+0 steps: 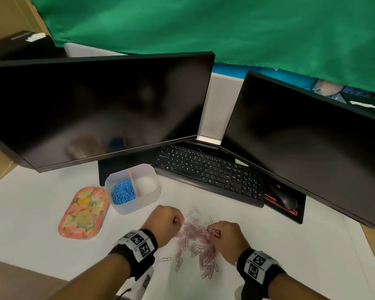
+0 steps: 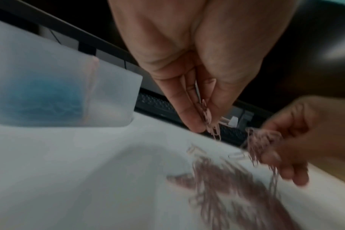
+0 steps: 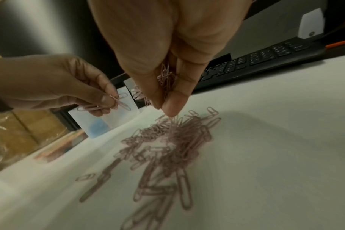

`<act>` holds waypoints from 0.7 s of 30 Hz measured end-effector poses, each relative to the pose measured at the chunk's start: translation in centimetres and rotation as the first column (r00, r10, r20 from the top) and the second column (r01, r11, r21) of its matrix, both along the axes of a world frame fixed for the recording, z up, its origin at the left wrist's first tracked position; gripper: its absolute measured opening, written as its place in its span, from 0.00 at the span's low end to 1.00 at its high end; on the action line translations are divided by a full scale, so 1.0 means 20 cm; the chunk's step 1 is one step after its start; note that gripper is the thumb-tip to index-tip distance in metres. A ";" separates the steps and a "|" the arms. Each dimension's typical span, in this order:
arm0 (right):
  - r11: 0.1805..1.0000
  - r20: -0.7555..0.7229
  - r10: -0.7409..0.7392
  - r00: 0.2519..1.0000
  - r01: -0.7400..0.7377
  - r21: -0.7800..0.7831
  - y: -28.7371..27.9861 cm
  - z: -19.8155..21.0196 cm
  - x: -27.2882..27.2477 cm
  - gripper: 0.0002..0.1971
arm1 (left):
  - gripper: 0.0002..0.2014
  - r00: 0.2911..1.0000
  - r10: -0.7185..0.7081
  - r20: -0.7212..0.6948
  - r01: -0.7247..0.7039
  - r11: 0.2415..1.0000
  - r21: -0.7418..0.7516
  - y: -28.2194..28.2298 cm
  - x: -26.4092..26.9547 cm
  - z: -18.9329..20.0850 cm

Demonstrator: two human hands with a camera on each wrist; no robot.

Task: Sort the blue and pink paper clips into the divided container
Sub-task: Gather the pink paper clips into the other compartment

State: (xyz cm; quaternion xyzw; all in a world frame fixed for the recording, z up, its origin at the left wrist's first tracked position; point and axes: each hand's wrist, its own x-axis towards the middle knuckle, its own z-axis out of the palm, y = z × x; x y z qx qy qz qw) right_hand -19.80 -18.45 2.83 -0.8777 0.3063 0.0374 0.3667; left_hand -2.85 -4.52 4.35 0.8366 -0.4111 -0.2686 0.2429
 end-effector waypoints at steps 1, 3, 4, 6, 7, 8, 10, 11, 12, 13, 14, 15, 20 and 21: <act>1.000 0.017 -0.020 1.000 0.019 0.017 0.00 0.01 0.00 0.07 | 0.10 0.999 0.035 0.001 -0.035 0.999 -0.029 0.01 0.03 0.04; 0.997 0.050 -0.061 0.997 0.058 0.059 0.01 0.04 0.01 0.09 | 0.09 0.994 0.100 0.032 -0.098 0.993 -0.066 0.03 0.12 0.13; 0.994 0.063 -0.079 0.995 0.074 0.082 0.02 0.05 0.01 0.09 | 0.08 0.988 0.143 0.050 -0.139 0.987 -0.080 0.03 0.18 0.15; 0.985 0.078 -0.109 0.991 0.097 0.139 0.02 0.09 0.03 0.09 | 0.09 0.968 0.242 0.066 -0.236 0.967 -0.095 0.03 0.31 0.19; 0.982 0.086 -0.119 0.989 0.105 0.157 0.03 0.10 0.04 0.09 | 0.09 0.956 0.285 0.071 -0.279 0.956 -0.088 0.02 0.36 0.21; 0.981 0.092 -0.124 0.988 0.108 0.163 0.03 0.12 0.06 0.09 | 0.09 0.944 0.320 0.082 -0.315 0.947 -0.067 0.01 0.41 0.22; 0.979 0.099 -0.128 0.987 0.110 0.173 0.05 0.16 0.09 0.10 | 0.09 0.924 0.360 0.129 -0.360 0.933 -0.022 -0.02 0.48 0.24; 0.976 0.102 -0.133 0.986 0.112 0.186 0.05 0.18 0.11 0.10 | 0.09 0.918 0.369 0.146 -0.372 0.928 -0.006 -0.03 0.50 0.24; 0.974 0.102 -0.133 0.986 0.111 0.198 0.06 0.20 0.13 0.10 | 0.10 0.913 0.377 0.155 -0.384 0.923 0.018 -0.05 0.52 0.23; 0.973 0.100 -0.130 0.986 0.108 0.204 0.07 0.23 0.16 0.10 | 0.10 0.912 0.377 0.164 -0.389 0.920 0.047 -0.06 0.53 0.23; 0.974 0.097 -0.123 0.988 0.101 0.203 0.07 0.25 0.18 0.10 | 0.10 0.911 0.375 0.173 -0.392 0.916 0.080 -0.06 0.54 0.23; 0.975 0.095 -0.116 0.989 0.096 0.200 0.08 0.26 0.20 0.10 | 0.09 0.909 0.375 0.182 -0.396 0.912 0.102 -0.07 0.55 0.22; 0.967 0.125 -0.109 0.986 0.076 0.245 0.10 0.35 0.35 0.08 | 0.16 0.901 0.388 0.195 -0.417 0.899 0.134 -0.06 0.53 0.22; 0.962 0.138 -0.112 0.984 0.073 0.263 0.11 0.36 0.40 0.08 | 0.17 0.893 0.408 0.193 -0.431 0.896 0.102 -0.05 0.53 0.22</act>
